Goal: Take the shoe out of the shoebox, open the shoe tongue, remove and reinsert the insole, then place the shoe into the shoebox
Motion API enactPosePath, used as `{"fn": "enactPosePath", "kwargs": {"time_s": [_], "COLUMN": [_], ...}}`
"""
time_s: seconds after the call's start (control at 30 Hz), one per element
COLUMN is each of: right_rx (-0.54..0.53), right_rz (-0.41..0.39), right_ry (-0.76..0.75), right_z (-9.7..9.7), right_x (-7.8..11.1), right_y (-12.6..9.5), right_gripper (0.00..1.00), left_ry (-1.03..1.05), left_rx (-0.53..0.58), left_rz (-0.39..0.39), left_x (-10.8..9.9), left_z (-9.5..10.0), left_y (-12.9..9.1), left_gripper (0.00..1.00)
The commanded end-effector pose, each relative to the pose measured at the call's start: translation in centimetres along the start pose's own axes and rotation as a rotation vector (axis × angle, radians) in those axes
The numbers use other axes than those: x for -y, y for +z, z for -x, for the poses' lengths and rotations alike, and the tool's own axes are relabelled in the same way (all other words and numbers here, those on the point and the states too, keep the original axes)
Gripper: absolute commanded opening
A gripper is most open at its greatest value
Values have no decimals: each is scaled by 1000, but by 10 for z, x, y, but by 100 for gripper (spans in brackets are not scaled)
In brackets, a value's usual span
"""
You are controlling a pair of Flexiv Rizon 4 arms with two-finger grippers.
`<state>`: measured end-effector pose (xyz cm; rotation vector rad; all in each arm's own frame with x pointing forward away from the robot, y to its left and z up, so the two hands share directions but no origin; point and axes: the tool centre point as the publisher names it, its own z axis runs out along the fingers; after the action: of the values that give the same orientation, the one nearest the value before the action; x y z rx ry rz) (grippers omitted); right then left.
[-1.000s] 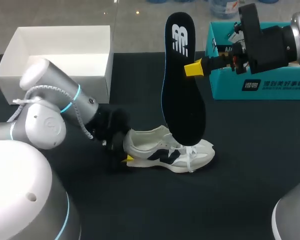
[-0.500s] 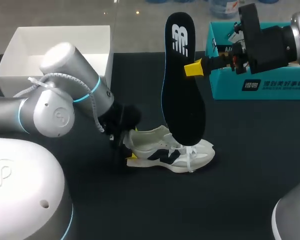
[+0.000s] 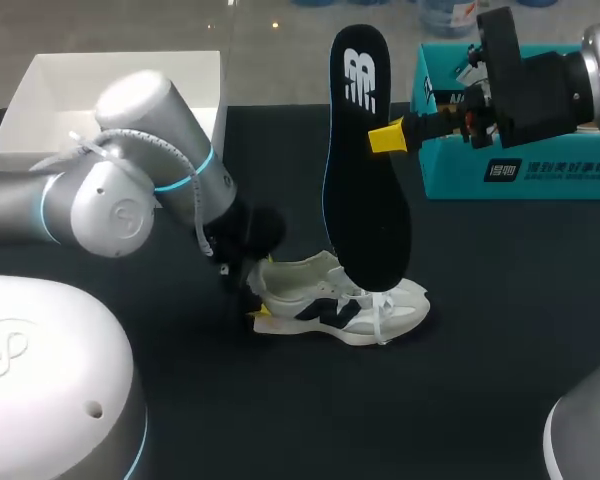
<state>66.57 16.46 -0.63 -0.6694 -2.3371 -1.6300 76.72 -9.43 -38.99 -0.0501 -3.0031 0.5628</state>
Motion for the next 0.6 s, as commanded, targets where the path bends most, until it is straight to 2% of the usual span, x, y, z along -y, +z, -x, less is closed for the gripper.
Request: {"fn": "enactPosePath", "kwargs": {"time_s": [0.03, 0.23, 0.6], "right_rx": [1, 1, 1], "right_rz": [-3, -3, -3], "right_ry": [2, 2, 2], "right_z": [1, 1, 1], "right_x": [-1, -1, -1], "right_y": [3, 3, 3], "right_gripper": [0, 0, 0], "left_ry": [-41, -46, 22], "left_rx": [-13, -38, 43], "left_rz": [136, 168, 200], "left_x": [8, 6, 6], "left_z": [7, 6, -8], "left_y": [-14, -22, -38], "left_gripper": [100, 100, 100]}}
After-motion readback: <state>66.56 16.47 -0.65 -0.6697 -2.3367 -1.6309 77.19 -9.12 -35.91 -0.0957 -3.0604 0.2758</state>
